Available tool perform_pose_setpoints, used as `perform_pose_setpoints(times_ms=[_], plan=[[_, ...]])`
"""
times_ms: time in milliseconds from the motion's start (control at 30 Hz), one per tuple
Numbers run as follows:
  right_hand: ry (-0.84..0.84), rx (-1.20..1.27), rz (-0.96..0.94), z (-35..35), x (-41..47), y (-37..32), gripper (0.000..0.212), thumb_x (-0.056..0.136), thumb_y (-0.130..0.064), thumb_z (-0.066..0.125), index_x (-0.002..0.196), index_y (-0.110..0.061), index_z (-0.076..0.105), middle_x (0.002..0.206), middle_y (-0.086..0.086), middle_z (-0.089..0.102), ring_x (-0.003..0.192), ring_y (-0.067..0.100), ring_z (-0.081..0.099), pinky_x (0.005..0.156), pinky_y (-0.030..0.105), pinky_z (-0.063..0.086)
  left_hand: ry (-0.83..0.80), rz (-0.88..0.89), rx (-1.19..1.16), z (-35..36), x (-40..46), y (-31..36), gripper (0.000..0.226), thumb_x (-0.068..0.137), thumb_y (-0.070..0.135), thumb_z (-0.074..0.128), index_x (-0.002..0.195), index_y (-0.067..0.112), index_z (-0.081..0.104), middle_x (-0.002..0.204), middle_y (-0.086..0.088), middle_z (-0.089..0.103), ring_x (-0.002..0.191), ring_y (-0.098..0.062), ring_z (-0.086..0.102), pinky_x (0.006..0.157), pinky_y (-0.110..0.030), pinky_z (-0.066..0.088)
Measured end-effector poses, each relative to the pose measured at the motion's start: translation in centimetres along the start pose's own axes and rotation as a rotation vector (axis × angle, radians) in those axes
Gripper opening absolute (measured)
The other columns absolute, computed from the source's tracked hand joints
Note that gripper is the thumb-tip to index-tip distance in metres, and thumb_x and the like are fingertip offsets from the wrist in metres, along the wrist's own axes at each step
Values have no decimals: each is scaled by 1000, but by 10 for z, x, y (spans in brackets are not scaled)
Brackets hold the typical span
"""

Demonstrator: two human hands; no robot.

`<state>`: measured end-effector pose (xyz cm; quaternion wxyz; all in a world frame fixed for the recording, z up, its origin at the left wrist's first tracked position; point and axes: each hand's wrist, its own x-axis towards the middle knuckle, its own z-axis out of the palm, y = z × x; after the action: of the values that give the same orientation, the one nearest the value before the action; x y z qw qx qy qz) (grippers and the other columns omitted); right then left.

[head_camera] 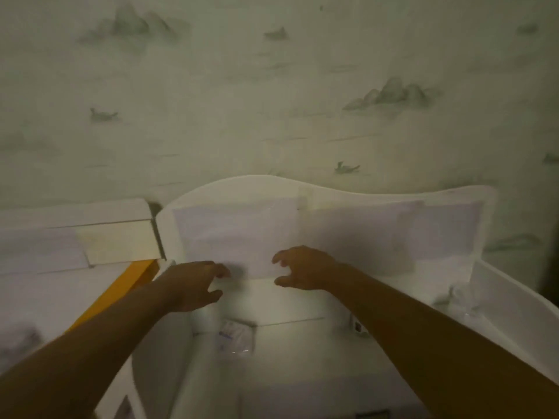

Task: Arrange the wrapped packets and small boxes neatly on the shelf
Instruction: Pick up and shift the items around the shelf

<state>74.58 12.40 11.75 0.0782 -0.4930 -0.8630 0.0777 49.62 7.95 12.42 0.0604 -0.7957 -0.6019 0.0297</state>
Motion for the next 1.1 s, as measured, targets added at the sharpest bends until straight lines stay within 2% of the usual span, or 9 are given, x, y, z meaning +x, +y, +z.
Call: perform_pose_setpoints(times_ms=[300,433,600,800,900,1100], plan=[[82,-12,-50,14,23,-159,50,89,-44,60,135,-26,49,132,-4,57,126,16,47,102,32,39,35,-51,-16,0,-100,-124,53,93,44,53,142,34,36,144,5,44,125,-20,49,98,-35,43],[98,-15,-108,22,38,-244,52,90,-42,60,136,-21,49,136,1,55,125,20,49,102,32,38,79,-47,-98,11,-150,-193,53,93,44,55,142,30,38,147,5,44,129,-16,46,104,-32,41],[71,-53,-114,42,51,-322,56,88,-42,62,138,-23,47,137,2,54,125,22,49,102,35,41,63,-100,-68,28,-210,-265,51,93,43,54,141,31,39,144,6,45,125,-16,49,101,-34,43],[32,-112,-143,59,62,-371,55,90,-44,61,138,-22,47,135,0,55,123,20,50,98,32,41,13,-189,-105,54,-249,-321,48,93,40,54,139,32,41,143,7,47,126,-16,49,102,-34,42],[7,-124,-148,69,74,-382,55,89,-45,61,138,-24,47,135,0,55,124,20,49,101,36,44,-15,-219,-124,70,-258,-337,48,92,40,55,138,33,43,141,6,49,124,-16,50,101,-34,43],[-39,-63,-211,98,107,-404,55,90,-44,61,138,-22,47,136,1,54,125,20,48,101,33,40,-135,-259,-52,96,-271,-364,50,92,42,53,140,35,40,142,7,47,123,-16,50,98,-32,42]])
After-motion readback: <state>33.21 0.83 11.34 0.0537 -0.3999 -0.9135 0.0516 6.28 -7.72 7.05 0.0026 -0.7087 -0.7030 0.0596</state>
